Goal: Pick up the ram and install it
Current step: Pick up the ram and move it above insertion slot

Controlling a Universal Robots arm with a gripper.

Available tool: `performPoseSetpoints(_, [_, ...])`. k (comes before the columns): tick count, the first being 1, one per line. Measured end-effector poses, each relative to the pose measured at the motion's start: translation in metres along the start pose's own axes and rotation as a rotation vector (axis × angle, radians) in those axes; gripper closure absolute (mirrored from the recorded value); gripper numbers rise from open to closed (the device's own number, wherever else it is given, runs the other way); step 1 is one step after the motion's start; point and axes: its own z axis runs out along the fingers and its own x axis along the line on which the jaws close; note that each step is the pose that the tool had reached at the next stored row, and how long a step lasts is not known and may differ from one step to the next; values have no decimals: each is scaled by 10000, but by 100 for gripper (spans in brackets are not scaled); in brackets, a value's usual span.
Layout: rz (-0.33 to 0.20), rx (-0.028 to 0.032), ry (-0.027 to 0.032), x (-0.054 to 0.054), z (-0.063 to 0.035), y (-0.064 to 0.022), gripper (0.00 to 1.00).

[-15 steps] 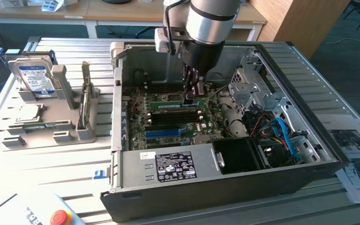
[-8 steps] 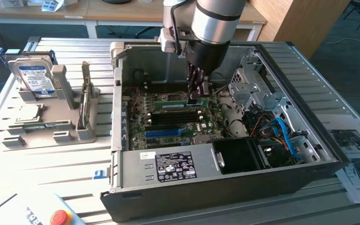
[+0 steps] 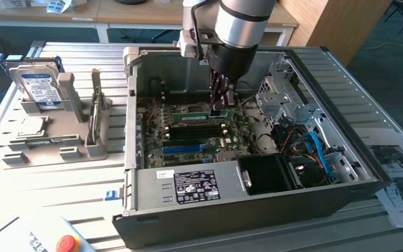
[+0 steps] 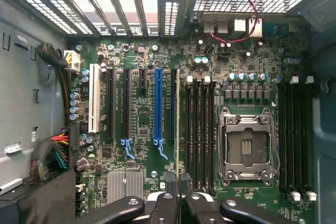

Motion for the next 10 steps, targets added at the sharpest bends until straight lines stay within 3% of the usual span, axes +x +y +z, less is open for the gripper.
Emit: performPoseSetpoints(10, [0, -29, 1, -1, -5, -42, 88])
